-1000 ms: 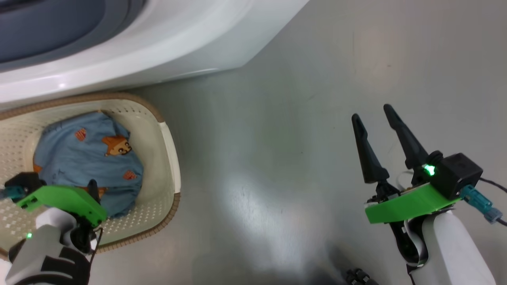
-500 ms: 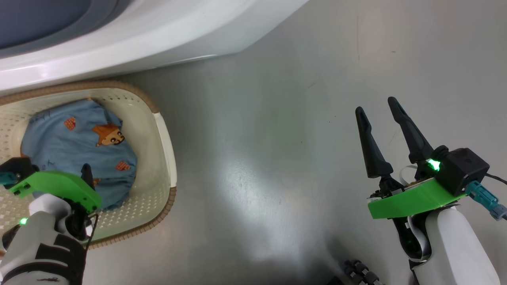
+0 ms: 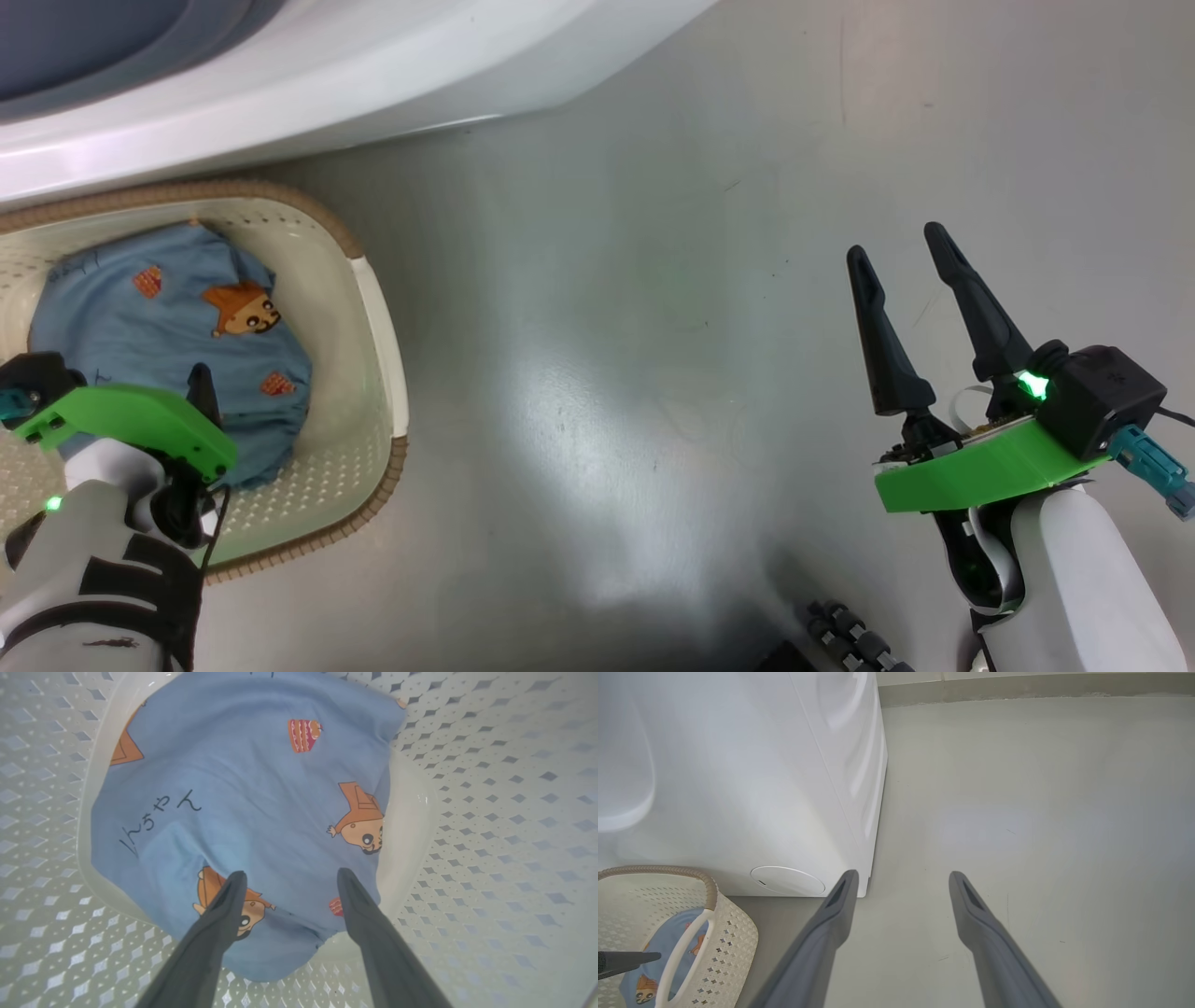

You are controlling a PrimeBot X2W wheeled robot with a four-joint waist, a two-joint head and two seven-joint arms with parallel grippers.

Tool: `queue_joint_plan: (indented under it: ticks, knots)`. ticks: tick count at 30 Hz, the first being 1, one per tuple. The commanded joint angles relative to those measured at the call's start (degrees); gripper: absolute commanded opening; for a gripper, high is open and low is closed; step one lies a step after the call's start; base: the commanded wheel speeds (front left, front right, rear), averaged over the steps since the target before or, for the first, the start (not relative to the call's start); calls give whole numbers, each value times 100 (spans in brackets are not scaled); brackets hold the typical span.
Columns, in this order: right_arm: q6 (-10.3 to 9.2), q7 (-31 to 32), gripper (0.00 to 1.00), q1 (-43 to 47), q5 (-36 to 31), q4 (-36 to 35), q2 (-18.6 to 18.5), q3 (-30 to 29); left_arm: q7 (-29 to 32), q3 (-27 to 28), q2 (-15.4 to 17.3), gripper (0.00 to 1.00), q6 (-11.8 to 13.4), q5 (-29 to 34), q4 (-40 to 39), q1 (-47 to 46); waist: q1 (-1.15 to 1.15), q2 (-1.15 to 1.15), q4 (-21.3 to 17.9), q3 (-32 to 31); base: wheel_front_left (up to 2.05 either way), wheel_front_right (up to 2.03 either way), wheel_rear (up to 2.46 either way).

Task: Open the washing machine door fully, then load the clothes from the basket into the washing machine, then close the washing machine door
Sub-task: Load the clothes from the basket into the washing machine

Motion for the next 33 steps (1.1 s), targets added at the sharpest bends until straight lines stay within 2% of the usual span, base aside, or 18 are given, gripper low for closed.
queue_joint_plan:
  ticks: [1, 18, 33]
  knots:
    - [9, -42, 100, 121, 56, -136, -50, 87, -42, 83, 181, 100, 48, -38, -2, 135, 0, 0, 4, 16, 0, 0, 0]
    - [9, -42, 100, 136, 56, -202, -102, 69, -45, -7, 157, 100, 87, -88, 4, -22, 0, 0, 17, 223, 0, 0, 0]
    - [9, -42, 100, 131, 79, -242, -150, 39, -94, -55, 196, 100, 218, -145, 5, -192, 0, 0, -3, 468, 0, 0, 0]
